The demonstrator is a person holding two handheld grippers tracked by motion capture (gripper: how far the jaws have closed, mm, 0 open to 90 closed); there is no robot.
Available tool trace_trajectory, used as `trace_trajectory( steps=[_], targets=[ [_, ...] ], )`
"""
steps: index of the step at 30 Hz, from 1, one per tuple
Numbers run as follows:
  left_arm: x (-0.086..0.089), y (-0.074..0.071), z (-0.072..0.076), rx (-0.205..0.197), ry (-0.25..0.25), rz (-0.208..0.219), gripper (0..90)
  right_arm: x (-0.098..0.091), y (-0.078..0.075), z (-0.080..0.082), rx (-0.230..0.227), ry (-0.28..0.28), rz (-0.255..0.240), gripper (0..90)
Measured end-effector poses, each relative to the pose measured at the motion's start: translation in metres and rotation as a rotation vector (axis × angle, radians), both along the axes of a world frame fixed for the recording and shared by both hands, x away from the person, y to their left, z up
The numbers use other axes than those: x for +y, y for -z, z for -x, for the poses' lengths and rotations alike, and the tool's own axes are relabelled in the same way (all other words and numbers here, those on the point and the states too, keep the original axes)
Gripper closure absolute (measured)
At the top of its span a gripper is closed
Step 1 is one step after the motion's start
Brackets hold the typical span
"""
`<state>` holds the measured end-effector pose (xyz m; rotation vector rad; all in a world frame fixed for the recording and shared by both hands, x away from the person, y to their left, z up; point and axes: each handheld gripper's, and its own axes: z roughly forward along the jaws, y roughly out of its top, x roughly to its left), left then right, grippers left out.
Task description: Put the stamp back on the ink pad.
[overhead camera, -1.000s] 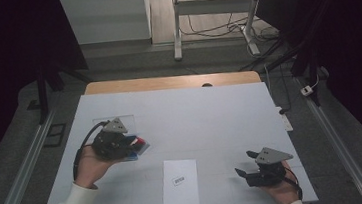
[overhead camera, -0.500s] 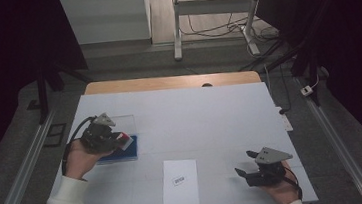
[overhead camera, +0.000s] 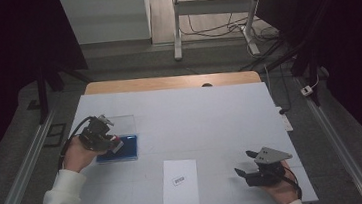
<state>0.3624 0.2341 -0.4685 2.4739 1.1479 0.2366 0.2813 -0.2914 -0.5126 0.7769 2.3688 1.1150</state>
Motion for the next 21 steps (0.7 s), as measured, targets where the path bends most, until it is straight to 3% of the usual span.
trace_trajectory(
  steps=[7,17,18,21],
  targets=[
    [-0.004,0.0076,-0.0033,0.019,0.005,-0.03,69.9,0.0003,0.0001,0.0001,0.002,0.0,0.002,24.6],
    [-0.0045,0.011,-0.0035,0.016,0.0,-0.028,69.1,0.0003,0.0,0.0003,0.002,-0.002,0.001,24.5],
    [-0.0042,0.0113,-0.0029,0.005,-0.005,-0.021,67.9,0.0004,-0.0001,0.0004,0.002,-0.002,0.001,24.5],
    [-0.003,0.0102,-0.0001,-0.02,-0.022,0.011,53.7,0.0007,0.0001,0.0004,0.003,-0.003,0.001,24.5]
  ],
)
